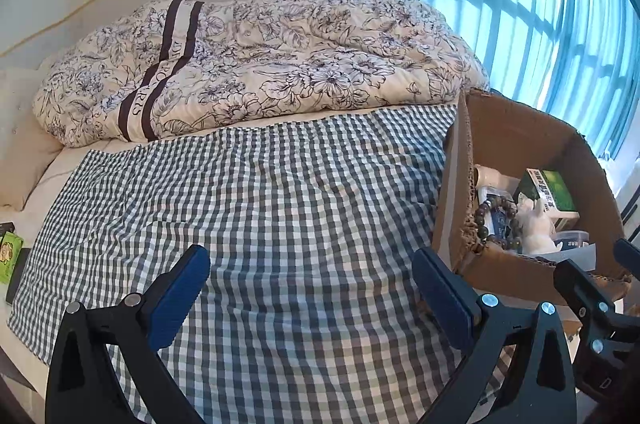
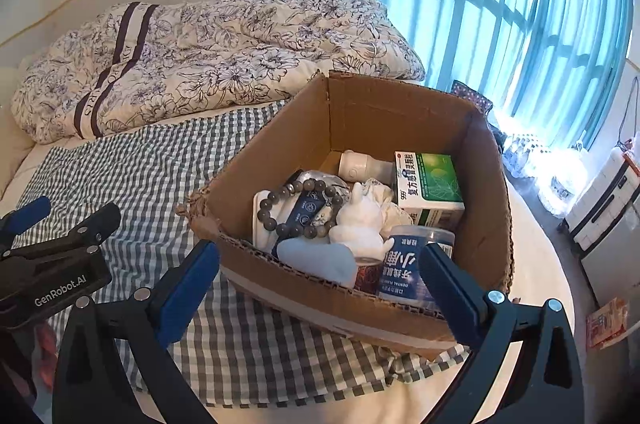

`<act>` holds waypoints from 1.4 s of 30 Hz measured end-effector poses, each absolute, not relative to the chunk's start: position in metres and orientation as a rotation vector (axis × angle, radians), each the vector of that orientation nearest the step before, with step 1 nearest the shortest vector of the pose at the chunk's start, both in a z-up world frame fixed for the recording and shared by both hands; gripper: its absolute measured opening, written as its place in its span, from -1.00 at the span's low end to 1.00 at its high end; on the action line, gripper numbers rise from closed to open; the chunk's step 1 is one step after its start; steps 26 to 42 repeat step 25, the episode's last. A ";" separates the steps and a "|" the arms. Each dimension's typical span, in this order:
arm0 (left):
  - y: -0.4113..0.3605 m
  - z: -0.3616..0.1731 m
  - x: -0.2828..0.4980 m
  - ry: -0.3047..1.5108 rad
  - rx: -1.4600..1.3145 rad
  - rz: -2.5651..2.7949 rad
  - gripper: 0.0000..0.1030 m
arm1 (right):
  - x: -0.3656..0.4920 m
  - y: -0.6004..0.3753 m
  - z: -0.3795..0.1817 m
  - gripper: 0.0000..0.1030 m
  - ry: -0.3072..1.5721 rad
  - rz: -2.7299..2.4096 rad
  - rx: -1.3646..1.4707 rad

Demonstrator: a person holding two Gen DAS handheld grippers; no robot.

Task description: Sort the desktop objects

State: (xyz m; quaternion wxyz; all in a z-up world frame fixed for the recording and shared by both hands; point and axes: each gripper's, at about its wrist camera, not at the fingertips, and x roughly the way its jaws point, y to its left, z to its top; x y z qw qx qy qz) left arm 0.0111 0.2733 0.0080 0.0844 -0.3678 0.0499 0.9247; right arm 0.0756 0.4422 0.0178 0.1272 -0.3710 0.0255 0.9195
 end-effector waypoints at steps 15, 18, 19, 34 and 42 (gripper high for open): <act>0.283 0.009 0.015 0.163 -1.101 2.731 1.00 | 0.080 0.446 0.013 0.94 0.100 2.662 -1.089; 0.282 0.014 0.019 0.160 -1.052 2.755 1.00 | 0.079 0.443 0.011 0.94 0.105 2.659 -1.098; 0.282 0.014 0.019 0.166 -1.054 2.752 1.00 | 0.078 0.443 0.010 0.94 0.105 2.658 -1.100; 0.279 0.014 0.016 0.155 -1.068 2.750 1.00 | 0.078 0.434 0.008 0.94 0.107 2.664 -1.109; 0.279 0.014 0.016 0.155 -1.068 2.750 1.00 | 0.078 0.434 0.008 0.94 0.107 2.664 -1.109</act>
